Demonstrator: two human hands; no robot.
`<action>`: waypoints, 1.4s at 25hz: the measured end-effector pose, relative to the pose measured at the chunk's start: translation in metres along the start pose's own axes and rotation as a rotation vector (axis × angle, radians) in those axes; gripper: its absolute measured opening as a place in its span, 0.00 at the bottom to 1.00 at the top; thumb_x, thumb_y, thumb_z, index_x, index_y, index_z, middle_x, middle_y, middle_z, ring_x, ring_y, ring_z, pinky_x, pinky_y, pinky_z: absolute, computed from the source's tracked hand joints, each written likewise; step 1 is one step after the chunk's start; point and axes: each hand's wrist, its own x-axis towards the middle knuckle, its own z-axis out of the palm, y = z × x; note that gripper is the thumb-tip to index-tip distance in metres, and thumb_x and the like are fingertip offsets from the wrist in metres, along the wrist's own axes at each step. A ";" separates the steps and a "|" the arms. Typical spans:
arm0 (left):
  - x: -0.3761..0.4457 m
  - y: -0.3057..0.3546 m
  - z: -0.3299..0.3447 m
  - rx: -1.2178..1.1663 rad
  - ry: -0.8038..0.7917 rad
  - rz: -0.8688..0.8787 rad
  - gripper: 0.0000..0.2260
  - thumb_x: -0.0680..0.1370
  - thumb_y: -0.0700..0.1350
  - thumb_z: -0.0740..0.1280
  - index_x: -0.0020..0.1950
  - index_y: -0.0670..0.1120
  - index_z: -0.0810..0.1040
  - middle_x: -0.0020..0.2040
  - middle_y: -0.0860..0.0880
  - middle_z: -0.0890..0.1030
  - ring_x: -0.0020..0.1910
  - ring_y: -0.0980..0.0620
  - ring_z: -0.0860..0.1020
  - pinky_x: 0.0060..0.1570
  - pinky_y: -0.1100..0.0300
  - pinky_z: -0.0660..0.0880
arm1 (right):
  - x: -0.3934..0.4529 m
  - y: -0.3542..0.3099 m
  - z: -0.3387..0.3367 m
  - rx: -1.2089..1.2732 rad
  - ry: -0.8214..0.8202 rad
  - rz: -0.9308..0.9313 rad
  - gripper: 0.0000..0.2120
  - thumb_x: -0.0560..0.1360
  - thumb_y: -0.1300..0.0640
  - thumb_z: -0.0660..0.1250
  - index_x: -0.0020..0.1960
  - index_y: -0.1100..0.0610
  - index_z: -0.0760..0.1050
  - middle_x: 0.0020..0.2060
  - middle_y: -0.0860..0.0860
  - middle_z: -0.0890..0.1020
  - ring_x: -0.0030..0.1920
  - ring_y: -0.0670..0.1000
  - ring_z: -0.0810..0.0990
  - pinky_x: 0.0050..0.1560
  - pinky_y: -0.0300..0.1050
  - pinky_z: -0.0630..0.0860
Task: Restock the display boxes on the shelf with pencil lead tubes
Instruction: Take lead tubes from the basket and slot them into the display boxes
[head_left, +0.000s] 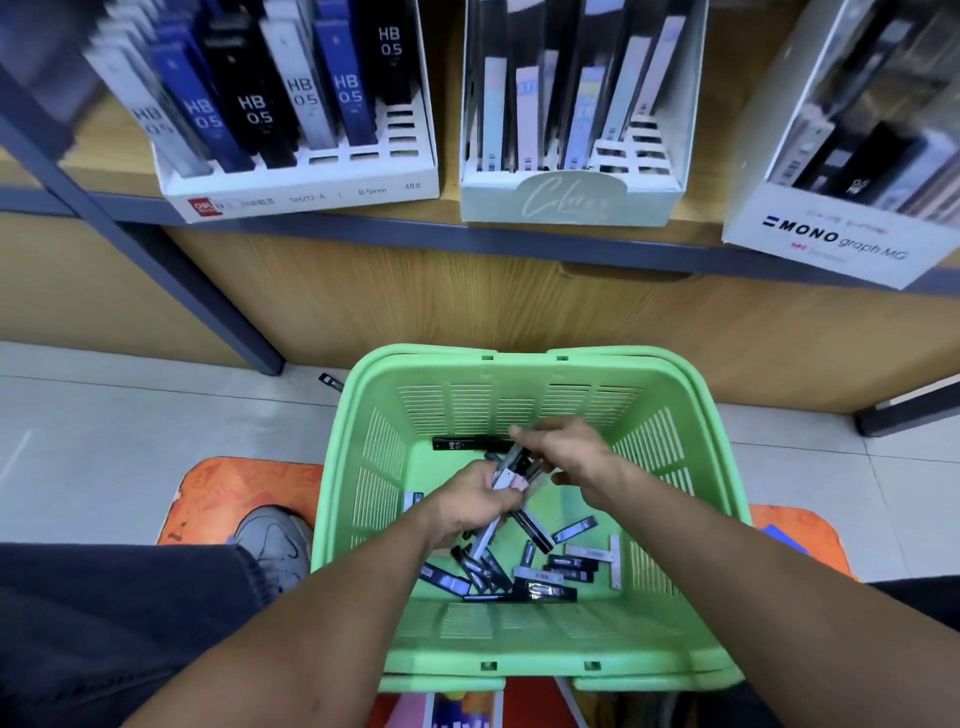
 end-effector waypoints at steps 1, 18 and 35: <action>-0.004 0.005 -0.001 0.017 -0.031 0.004 0.04 0.76 0.40 0.67 0.43 0.47 0.76 0.35 0.50 0.75 0.35 0.50 0.73 0.41 0.56 0.70 | -0.003 -0.002 -0.004 0.061 -0.012 0.012 0.15 0.73 0.52 0.77 0.56 0.58 0.80 0.49 0.53 0.85 0.46 0.50 0.81 0.40 0.43 0.73; -0.104 0.168 -0.055 0.063 -0.097 0.097 0.03 0.80 0.35 0.63 0.49 0.42 0.71 0.29 0.48 0.70 0.25 0.53 0.68 0.25 0.63 0.66 | -0.117 -0.100 -0.073 0.048 -0.254 -0.387 0.17 0.78 0.59 0.72 0.60 0.63 0.68 0.39 0.56 0.82 0.26 0.49 0.74 0.24 0.42 0.70; -0.189 0.305 -0.128 0.239 0.365 0.304 0.08 0.75 0.32 0.70 0.50 0.37 0.73 0.32 0.42 0.79 0.25 0.50 0.74 0.29 0.59 0.71 | -0.197 -0.234 -0.064 -0.847 0.078 -0.826 0.13 0.80 0.63 0.65 0.62 0.54 0.76 0.43 0.49 0.81 0.41 0.48 0.81 0.43 0.42 0.75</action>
